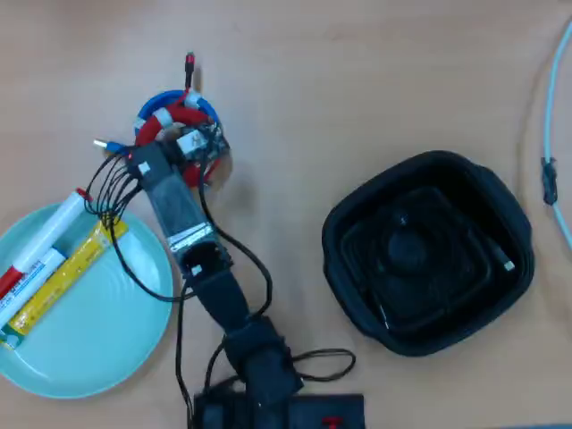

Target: Put a black charging cable in a black bowl and put a red charging cable in a green bowl

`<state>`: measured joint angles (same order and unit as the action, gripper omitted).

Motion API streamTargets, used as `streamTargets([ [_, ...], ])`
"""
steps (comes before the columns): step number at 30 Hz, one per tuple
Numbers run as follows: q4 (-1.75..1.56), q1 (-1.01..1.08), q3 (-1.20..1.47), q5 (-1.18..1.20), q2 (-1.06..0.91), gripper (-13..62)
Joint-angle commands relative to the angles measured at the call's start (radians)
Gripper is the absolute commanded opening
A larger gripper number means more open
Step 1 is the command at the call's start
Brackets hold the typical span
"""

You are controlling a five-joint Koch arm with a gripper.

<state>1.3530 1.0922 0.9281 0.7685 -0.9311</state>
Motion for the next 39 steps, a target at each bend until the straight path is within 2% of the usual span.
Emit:
streamTargets([
  [1,0.035,0.009,-0.069,-0.014,-0.005,15.5],
  [4,0.038,0.011,-0.067,-0.008,-0.006,-9.8],
  [5,0.043,0.012,-0.067,-0.008,-0.006,-9.6],
  [7,0.061,0.012,-0.067,-0.006,-0.014,-4.0],
  [14,0.121,0.008,-0.054,-0.012,-0.023,-6.8],
  [23,0.192,-0.003,-0.023,-0.026,-0.239,-6.8],
  [39,0.155,-0.055,-0.038,-0.083,-0.403,-6.8],
])
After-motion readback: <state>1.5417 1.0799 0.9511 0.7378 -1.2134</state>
